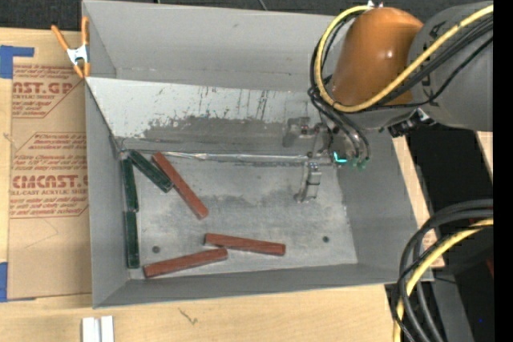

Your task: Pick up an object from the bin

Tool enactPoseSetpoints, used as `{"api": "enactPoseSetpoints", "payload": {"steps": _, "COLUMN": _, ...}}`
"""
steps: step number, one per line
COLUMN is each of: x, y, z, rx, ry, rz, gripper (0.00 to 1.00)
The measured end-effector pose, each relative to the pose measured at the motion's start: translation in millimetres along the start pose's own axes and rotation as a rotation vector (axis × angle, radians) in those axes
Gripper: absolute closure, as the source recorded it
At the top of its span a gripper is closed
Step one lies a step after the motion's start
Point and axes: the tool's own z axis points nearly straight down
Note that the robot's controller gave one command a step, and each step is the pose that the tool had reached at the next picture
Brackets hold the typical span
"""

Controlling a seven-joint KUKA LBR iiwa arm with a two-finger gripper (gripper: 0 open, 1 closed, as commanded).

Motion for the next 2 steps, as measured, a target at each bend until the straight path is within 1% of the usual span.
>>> {"api": "enactPoseSetpoints", "payload": {"steps": 1, "x": -1.5, "y": 0, "z": -5, "rx": 0.001, "ry": -0.008, "rz": 0.000, "gripper": 0.00}}
{"api": "enactPoseSetpoints", "payload": {"steps": 2, "x": 34.6, "y": 16, "z": 46, "rx": 0.001, "ry": -0.013, "rz": -0.014, "gripper": 0.00}}
